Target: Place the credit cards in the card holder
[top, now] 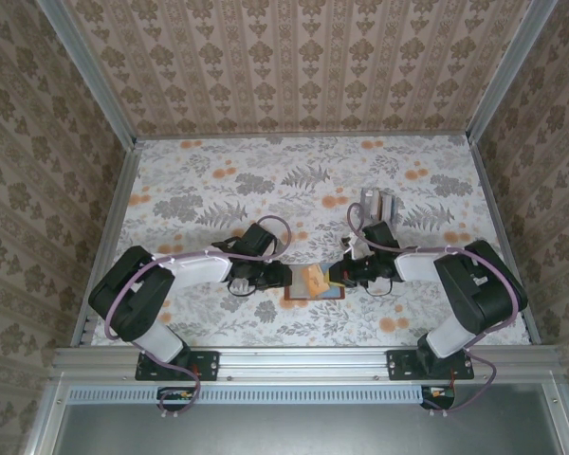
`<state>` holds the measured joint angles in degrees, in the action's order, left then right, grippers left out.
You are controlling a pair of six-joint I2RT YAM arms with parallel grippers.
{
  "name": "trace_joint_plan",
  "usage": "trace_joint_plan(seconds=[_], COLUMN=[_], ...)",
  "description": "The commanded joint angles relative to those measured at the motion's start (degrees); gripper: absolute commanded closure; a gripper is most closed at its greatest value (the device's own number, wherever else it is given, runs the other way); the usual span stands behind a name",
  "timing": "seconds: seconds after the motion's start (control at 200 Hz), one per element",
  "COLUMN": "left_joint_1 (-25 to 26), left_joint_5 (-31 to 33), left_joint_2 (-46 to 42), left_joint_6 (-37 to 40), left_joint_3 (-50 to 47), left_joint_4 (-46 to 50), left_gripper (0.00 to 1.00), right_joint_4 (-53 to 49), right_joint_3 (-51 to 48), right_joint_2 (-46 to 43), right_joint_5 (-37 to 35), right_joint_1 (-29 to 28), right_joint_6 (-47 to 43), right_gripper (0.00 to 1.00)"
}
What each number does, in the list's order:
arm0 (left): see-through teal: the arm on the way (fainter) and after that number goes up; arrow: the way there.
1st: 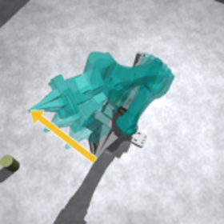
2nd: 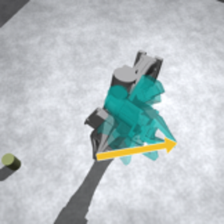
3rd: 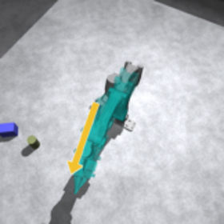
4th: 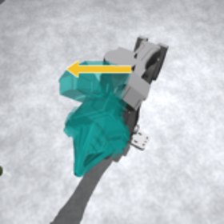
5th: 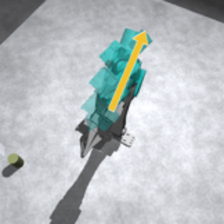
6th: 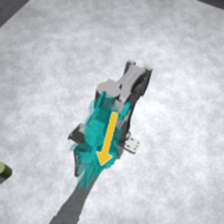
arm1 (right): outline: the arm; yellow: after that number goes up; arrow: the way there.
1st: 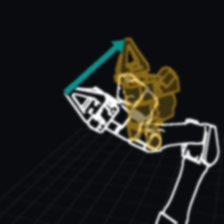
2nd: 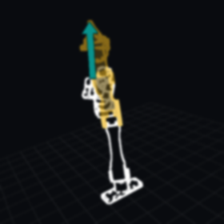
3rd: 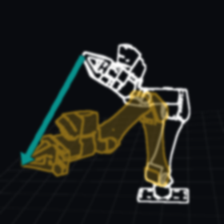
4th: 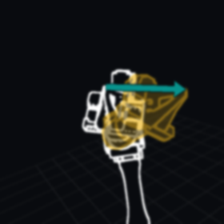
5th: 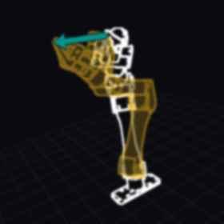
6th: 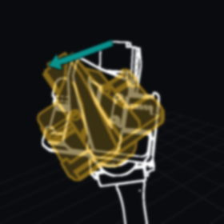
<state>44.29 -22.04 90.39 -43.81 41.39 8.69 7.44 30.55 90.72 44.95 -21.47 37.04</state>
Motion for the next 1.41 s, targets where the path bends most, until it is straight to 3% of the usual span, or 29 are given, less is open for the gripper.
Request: trace_joint_plan(seconds=[0.0, 0.375, 0.9, 1.095, 1.24, 1.4], left_joint_1=[0.9, 1.0, 0.9, 0.7, 0.0, 0.4], left_joint_5=[0.8, -0.4, -0.1, 1.4, 2.3, 2.9], left_joint_2=[1.6, 3.1, 1.4, 0.0, -1.7, -3.7], left_joint_6=[-0.8, -0.1, -1.6, -1.2, -0.8, -1.9], left_joint_3=[-0.8, -0.1, -2.0, -2.3, -3.3, -2.7], left_joint_4=[-2.4, -2.4, -4.8, -2.2, -1.0, 1.8], left_gripper=[0.65, 0.77, 0.78, 0.79, 0.77, 0.62], right_joint_4=[5.7, 14.3, 14.8, 11.7, -2.0, -16.0], right_joint_3=[-1.5, -5.5, 1.1, 1.1, 3.2, 7.4], right_joint_2=[-1.2, -3.2, 3.1, 1.7, -4.4, -8.9], right_joint_5=[-6.2, -18.7, -21.2, -21.8, -26.6, -30.1], right_joint_1=[-1.6, -7.8, -19.0, -19.1, -19.1, -19.1], right_joint_6=[5.3, 14.9, 19.0, 18.3, 12.5, 4.2], right_gripper=[1.00, 1.00, 0.99, 0.85, 0.71, 0.59])
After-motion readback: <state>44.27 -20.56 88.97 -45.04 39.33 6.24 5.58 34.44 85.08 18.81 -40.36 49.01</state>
